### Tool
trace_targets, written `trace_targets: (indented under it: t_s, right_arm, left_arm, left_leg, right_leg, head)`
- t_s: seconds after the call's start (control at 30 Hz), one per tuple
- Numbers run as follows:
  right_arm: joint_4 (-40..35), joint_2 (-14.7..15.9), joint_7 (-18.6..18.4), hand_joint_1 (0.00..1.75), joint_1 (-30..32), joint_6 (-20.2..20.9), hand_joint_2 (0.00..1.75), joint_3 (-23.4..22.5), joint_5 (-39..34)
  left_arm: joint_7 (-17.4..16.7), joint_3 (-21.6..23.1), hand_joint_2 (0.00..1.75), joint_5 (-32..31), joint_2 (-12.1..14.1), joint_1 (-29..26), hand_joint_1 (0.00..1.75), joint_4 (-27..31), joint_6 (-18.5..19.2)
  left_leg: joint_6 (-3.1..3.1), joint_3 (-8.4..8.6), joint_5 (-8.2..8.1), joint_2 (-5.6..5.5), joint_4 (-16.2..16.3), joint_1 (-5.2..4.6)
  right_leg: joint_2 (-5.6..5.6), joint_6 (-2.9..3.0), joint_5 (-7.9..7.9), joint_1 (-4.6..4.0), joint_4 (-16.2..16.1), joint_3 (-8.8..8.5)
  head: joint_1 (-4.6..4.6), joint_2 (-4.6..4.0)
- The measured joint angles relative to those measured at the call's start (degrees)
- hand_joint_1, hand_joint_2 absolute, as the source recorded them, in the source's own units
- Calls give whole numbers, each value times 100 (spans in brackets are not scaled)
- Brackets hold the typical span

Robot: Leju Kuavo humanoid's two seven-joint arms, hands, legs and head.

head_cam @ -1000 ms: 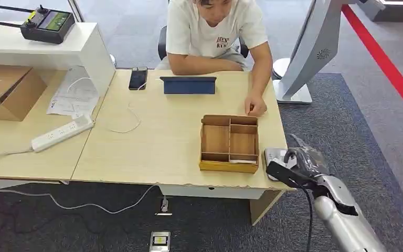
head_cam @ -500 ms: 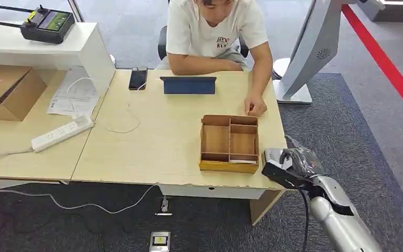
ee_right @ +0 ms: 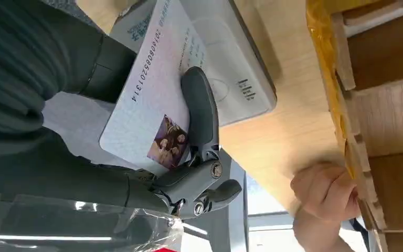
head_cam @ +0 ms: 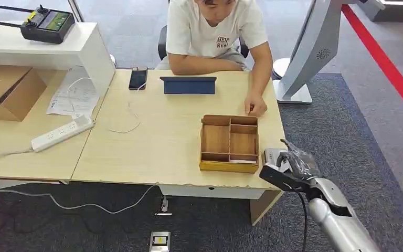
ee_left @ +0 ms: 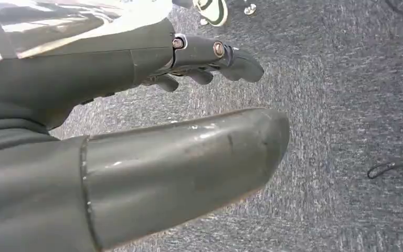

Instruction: Pass the card to the sensor for recognition and then transmit it.

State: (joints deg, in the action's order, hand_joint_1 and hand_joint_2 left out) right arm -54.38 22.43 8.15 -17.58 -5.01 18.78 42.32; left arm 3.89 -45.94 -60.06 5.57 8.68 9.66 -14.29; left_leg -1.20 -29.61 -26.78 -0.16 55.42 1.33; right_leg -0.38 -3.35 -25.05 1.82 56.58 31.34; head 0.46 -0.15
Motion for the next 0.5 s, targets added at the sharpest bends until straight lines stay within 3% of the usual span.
trace_targets:
  t_s: [0.5]
  right_arm:
    - [44, -2, 13, 175, 0, 4, 175, 74, -48]
  left_arm:
    - [-33, 0, 0, 7, 9, 0, 0, 0, -11]
  left_leg:
    - [0, 6, 0, 2, 0, 0]
  right_leg:
    - [0, 0, 0, 0, 0, -5]
  head:
    - [0, 0]
